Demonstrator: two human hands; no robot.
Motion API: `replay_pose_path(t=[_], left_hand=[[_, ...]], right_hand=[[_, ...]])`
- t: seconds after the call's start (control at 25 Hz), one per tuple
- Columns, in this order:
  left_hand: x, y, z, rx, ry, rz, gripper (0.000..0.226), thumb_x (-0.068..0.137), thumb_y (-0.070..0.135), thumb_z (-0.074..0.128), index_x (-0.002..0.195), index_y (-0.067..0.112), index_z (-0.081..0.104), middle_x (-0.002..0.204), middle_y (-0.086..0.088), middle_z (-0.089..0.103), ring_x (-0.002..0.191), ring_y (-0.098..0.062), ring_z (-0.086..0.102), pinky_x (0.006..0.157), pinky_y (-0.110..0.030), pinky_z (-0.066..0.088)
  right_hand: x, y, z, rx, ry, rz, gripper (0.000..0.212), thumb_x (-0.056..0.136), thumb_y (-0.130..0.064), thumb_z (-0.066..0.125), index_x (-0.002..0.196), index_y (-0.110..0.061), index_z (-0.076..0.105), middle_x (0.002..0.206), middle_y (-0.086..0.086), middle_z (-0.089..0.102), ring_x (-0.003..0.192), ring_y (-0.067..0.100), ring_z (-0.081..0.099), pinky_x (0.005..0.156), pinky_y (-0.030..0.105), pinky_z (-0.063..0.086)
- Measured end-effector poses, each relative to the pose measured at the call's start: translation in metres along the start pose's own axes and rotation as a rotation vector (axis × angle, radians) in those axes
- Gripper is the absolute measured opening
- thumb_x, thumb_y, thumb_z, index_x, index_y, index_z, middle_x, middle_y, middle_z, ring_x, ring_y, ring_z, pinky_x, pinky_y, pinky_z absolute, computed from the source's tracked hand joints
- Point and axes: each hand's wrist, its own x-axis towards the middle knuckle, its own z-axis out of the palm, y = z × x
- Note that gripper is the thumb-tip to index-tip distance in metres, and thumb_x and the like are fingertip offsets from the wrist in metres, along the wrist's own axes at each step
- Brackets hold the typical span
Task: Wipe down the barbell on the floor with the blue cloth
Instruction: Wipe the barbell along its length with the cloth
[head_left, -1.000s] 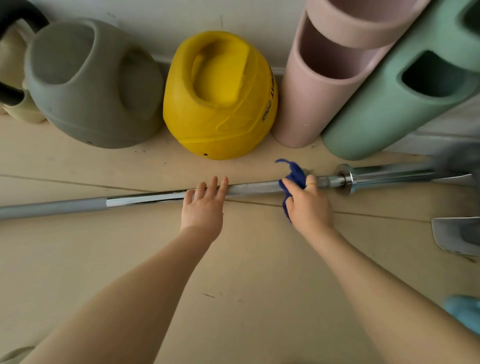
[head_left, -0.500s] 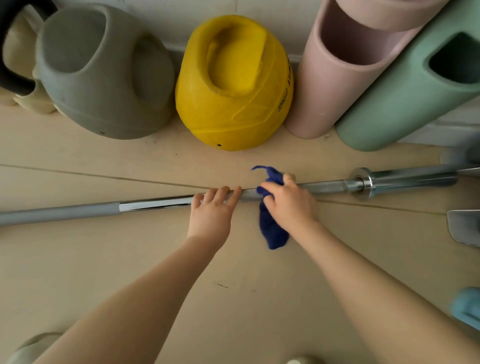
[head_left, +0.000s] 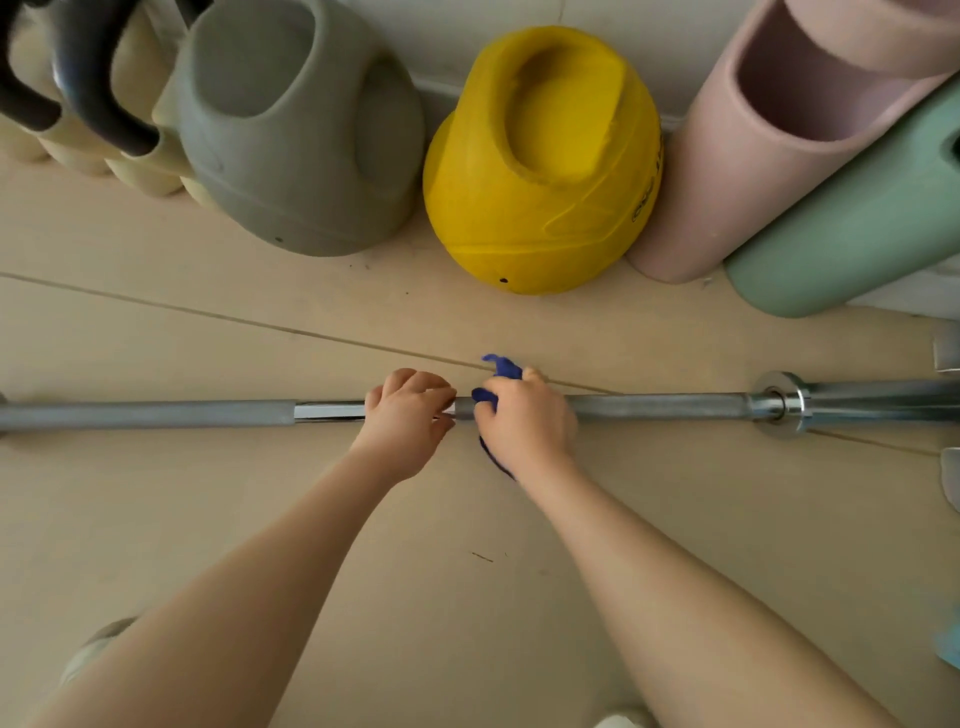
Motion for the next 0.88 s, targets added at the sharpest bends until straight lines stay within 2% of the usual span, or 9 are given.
replay_pose_path(t=[0.12, 0.24, 0.36, 0.4, 0.56, 0.64, 0.76, 0.8, 0.88], left_hand=[[-0.001, -0.002, -0.005, 0.028, 0.013, -0.006, 0.032, 0.09, 0.014, 0.049, 0.122, 0.018, 0.053, 0.134, 0.003, 0.045, 0.131, -0.018, 0.028, 0.102, -0.03, 0.024], [-0.009, -0.003, 0.001, -0.03, 0.061, -0.055, 0.024, 0.091, 0.015, 0.052, 0.114, 0.016, 0.058, 0.126, 0.002, 0.052, 0.129, -0.018, 0.032, 0.098, -0.03, 0.026], [-0.016, -0.004, 0.007, -0.061, 0.081, -0.043, 0.019, 0.088, 0.017, 0.057, 0.107, 0.015, 0.059, 0.118, 0.002, 0.056, 0.126, -0.019, 0.036, 0.095, -0.031, 0.027], [-0.018, -0.005, 0.008, -0.069, 0.077, -0.039, 0.018, 0.087, 0.017, 0.058, 0.105, 0.015, 0.059, 0.116, 0.002, 0.058, 0.126, -0.019, 0.036, 0.095, -0.031, 0.027], [-0.029, -0.004, 0.01, -0.081, 0.03, -0.035, 0.027, 0.082, 0.023, 0.061, 0.107, 0.016, 0.056, 0.115, 0.003, 0.058, 0.129, -0.018, 0.032, 0.099, -0.031, 0.026], [-0.034, -0.002, 0.012, -0.032, -0.022, -0.008, 0.041, 0.082, 0.031, 0.062, 0.121, 0.021, 0.052, 0.121, 0.004, 0.054, 0.13, -0.019, 0.031, 0.103, -0.032, 0.025], [-0.038, 0.002, 0.016, 0.024, -0.053, 0.025, 0.047, 0.085, 0.04, 0.058, 0.13, 0.029, 0.049, 0.125, 0.004, 0.049, 0.129, -0.019, 0.031, 0.105, -0.033, 0.024], [-0.038, 0.002, 0.016, 0.039, -0.035, 0.031, 0.042, 0.087, 0.04, 0.056, 0.127, 0.029, 0.051, 0.124, 0.003, 0.05, 0.128, -0.019, 0.033, 0.104, -0.032, 0.025], [-0.038, 0.004, 0.017, 0.064, 0.007, 0.032, 0.031, 0.089, 0.035, 0.053, 0.119, 0.027, 0.058, 0.122, 0.003, 0.052, 0.126, -0.02, 0.034, 0.101, -0.032, 0.026]], right_hand=[[-0.009, -0.033, 0.016, -0.027, -0.04, -0.016, 0.03, 0.093, -0.029, 0.041, 0.114, -0.017, 0.058, 0.127, 0.015, 0.045, 0.098, 0.037, 0.058, 0.075, 0.036, 0.046], [-0.008, -0.009, 0.0, -0.065, -0.084, -0.136, 0.028, 0.089, -0.033, 0.043, 0.107, -0.024, 0.063, 0.114, 0.01, 0.053, 0.101, 0.034, 0.058, 0.076, 0.035, 0.044], [0.005, 0.037, -0.026, -0.043, 0.035, 0.191, 0.029, 0.087, -0.029, 0.044, 0.1, -0.021, 0.068, 0.107, 0.011, 0.063, 0.097, 0.033, 0.061, 0.072, 0.031, 0.045], [0.004, 0.035, -0.022, -0.032, 0.051, 0.237, 0.028, 0.086, -0.027, 0.044, 0.097, -0.018, 0.069, 0.106, 0.012, 0.064, 0.096, 0.034, 0.061, 0.072, 0.031, 0.045], [-0.028, -0.011, 0.02, -0.116, -0.028, -0.156, 0.025, 0.088, -0.025, 0.047, 0.103, -0.013, 0.063, 0.112, 0.012, 0.053, 0.099, 0.034, 0.055, 0.083, 0.037, 0.041], [-0.028, 0.004, 0.023, -0.109, -0.013, -0.199, 0.025, 0.089, -0.023, 0.044, 0.106, -0.014, 0.061, 0.114, 0.012, 0.05, 0.105, 0.034, 0.048, 0.087, 0.038, 0.036], [-0.014, 0.041, 0.012, 0.246, 0.072, 0.184, 0.024, 0.089, -0.025, 0.045, 0.106, -0.015, 0.058, 0.11, 0.011, 0.058, 0.106, 0.035, 0.052, 0.088, 0.041, 0.042], [-0.018, 0.037, 0.013, 0.297, 0.089, 0.189, 0.027, 0.089, -0.025, 0.045, 0.112, -0.015, 0.055, 0.11, 0.011, 0.06, 0.106, 0.035, 0.054, 0.089, 0.043, 0.044], [-0.033, 0.011, 0.029, 0.04, 0.047, -0.113, 0.04, 0.091, -0.021, 0.045, 0.13, -0.015, 0.041, 0.118, 0.012, 0.059, 0.108, 0.034, 0.052, 0.092, 0.045, 0.043]])
